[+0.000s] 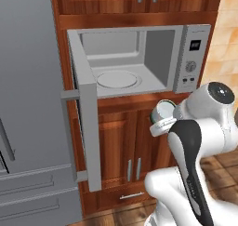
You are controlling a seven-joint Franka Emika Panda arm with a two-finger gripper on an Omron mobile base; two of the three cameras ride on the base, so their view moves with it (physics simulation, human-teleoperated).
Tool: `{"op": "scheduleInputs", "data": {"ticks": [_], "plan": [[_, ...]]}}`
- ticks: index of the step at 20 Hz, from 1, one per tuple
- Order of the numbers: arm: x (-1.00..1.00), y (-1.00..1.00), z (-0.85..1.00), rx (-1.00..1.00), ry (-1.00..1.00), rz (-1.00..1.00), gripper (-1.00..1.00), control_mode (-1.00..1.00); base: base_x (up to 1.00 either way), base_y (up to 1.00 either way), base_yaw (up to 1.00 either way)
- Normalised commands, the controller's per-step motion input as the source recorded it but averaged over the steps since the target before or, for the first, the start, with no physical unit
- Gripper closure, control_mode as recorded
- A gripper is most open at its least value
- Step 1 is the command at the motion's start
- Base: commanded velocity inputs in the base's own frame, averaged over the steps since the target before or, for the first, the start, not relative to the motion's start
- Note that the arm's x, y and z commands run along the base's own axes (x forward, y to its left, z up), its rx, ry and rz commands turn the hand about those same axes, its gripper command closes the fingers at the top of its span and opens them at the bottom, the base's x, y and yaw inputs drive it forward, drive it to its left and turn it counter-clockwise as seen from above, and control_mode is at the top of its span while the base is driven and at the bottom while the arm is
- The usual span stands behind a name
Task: Pick the mug from the counter and place it inside the microwave. Then close the microwave.
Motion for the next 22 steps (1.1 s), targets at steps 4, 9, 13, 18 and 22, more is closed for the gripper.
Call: {"op": "scheduleInputs", "data": {"ticks": [4, 9, 13, 18, 22], "plan": [[-0.03, 0.0, 0.4, 0.0, -0.13, 0.05, 1.0, -1.0, 0.0, 0.0, 0.0], [0.36, 0.0, 0.29, 0.0, 0.02, 0.0, 1.0, -1.0, 0.0, 0.0, 0.0], [0.27, 0.0, 0.11, 0.0, 0.01, -0.07, 1.0, -1.0, 0.0, 0.0, 0.0], [0.34, 0.0, 0.15, 0.02, 0.04, -0.13, 1.0, -1.0, 0.0, 0.0, 0.0], [0.23, 0.0, 0.13, 0.08, 0.09, -0.1, 1.0, -1.0, 0.0, 0.0, 0.0]]}}
